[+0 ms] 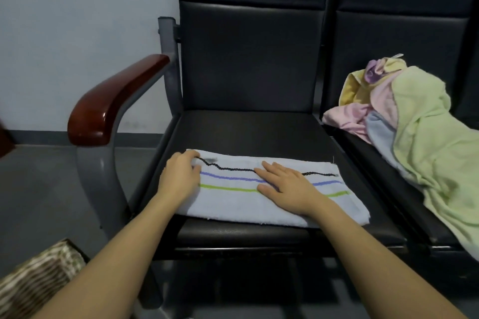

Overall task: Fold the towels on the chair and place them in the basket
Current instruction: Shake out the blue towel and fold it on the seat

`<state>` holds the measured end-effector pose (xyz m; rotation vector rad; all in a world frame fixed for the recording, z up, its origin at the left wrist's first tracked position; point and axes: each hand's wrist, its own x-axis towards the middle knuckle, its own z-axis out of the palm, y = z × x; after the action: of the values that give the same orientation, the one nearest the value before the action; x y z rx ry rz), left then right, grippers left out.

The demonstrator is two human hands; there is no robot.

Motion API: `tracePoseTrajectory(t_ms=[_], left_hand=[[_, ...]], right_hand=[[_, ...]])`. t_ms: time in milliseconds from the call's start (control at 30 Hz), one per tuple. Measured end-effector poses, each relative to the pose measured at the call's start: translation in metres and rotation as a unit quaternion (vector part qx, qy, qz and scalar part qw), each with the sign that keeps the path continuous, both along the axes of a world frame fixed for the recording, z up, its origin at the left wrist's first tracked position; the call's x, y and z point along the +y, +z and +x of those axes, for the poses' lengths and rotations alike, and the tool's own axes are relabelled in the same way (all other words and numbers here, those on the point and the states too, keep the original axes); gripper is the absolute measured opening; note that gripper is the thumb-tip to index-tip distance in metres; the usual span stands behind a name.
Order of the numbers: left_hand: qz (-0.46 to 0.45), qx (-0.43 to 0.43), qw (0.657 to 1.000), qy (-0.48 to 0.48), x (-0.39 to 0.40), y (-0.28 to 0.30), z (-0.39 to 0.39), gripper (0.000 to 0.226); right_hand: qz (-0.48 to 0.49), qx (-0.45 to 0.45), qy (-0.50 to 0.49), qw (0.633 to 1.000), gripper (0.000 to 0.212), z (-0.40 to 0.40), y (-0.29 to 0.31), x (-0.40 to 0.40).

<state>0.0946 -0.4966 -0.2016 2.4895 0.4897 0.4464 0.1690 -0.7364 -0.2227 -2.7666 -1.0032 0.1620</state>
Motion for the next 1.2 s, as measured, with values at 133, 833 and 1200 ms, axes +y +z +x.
tracePoseTrajectory(t_ms=[133,833,1200], left_hand=[[-0.006,-0.119,0.993,-0.026,-0.004,0.017,-0.003,0.03],[-0.061,-0.131,0.965,-0.22,-0.189,0.035,0.061,0.031],[0.141,0.0,0.972,-0.189,-0.151,0.017,0.062,0.036]], right_hand=[[0.004,-0.015,-0.016,1.0,0.052,-0.004,-0.005,0.025],[0.318,0.076,-0.255,0.91,0.017,0.008,0.007,-0.096],[0.45,0.061,-0.259,0.852,0.032,0.025,0.008,-0.083]])
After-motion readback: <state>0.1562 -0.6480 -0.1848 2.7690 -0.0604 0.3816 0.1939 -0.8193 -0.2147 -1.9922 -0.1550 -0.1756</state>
